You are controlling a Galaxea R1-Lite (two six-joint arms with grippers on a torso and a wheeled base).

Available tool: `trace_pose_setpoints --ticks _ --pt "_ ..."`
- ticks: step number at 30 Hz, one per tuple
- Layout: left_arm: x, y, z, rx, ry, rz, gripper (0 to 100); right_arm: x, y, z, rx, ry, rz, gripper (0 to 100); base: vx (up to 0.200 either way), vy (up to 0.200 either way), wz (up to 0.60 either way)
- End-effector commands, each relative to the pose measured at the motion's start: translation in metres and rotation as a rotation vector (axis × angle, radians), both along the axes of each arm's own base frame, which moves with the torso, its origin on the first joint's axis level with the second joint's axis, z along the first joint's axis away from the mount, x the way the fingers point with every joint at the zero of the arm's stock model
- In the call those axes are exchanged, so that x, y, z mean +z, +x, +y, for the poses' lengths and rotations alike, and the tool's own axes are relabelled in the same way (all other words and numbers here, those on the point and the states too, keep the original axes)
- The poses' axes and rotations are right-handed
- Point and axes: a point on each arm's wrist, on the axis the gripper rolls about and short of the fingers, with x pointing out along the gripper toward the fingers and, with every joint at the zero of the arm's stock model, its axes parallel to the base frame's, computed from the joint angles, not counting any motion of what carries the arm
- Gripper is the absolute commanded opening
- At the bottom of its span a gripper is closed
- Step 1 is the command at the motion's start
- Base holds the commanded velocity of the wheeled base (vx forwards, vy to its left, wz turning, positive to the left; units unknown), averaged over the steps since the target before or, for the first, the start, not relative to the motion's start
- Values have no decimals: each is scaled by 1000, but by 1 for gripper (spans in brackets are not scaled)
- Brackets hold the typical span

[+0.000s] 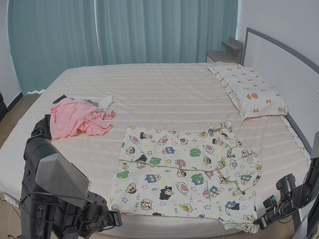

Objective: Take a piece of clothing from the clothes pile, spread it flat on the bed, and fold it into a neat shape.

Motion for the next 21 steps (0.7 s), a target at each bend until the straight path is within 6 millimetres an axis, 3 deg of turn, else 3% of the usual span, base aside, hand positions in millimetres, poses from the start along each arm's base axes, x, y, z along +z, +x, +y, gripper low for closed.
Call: trace_pose_setpoints --ticks 1,12,16,21 --pt "6 -4 3 -7 7 1 0 3 -5 0 5 0 1 0 0 0 0" --pt "10 -2 1 -17 -14 -13 0 7 -11 2 27 -4 28 0 0 0 0" --pt "21 0 0 -14 -54 -75 0 6 -11 2 28 -4 31 0 0 0 0" --pt "15 -5 3 -25 0 -4 0 7 -12 2 28 -5 30 0 0 0 0"
